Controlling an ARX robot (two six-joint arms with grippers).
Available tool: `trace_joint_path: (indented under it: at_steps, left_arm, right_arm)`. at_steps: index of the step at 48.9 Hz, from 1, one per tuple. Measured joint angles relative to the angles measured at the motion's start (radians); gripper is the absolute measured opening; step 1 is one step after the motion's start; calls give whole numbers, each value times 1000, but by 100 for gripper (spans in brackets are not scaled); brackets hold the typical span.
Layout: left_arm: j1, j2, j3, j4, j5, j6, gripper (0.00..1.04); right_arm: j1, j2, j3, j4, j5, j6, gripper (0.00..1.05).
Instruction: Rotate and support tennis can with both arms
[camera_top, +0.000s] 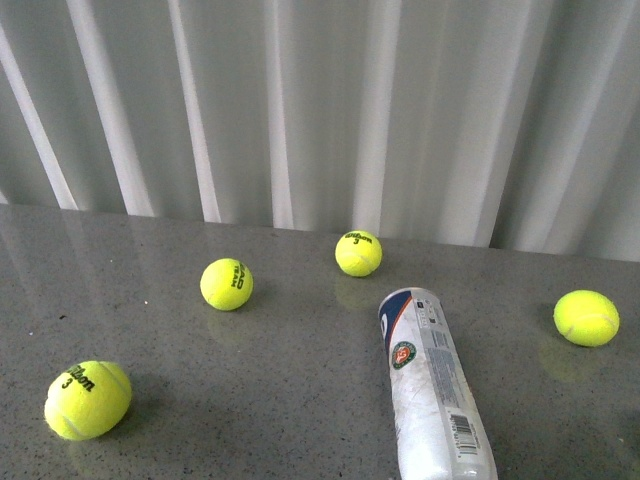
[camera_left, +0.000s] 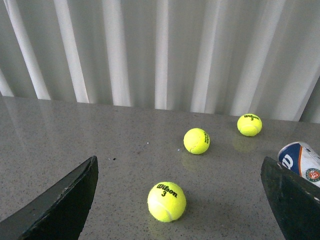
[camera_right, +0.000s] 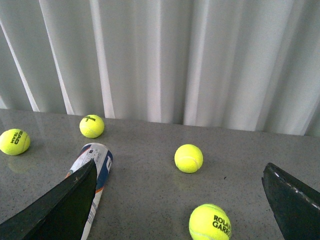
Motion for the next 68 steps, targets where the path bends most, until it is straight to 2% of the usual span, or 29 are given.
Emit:
trace_joint_path:
  at_steps: [25,30,34,37,60,64,68]
  left_arm:
    - [0,0,0,0,0,0,98]
    - [0,0,0,0,0,-3,87]
    - [0,0,0,0,0,-2,100]
    - [0,0,0,0,0,-2,97]
    - [0,0,0,0,0,-2,98]
    - [0,0,0,0,0,-2,98]
    - [0,0,0,0,1,-2,98]
  right_arm:
    - [0,0,0,0,0,0,98]
    - [0,0,0,0,0,0,98]
    - [0,0,0,0,0,0,98]
    - [0,0,0,0,0,0,98]
    - [0,0,0,0,0,0,98]
    - [6,40,16,-20,76,53,98]
    - [-58,171,63,72,42,105,98]
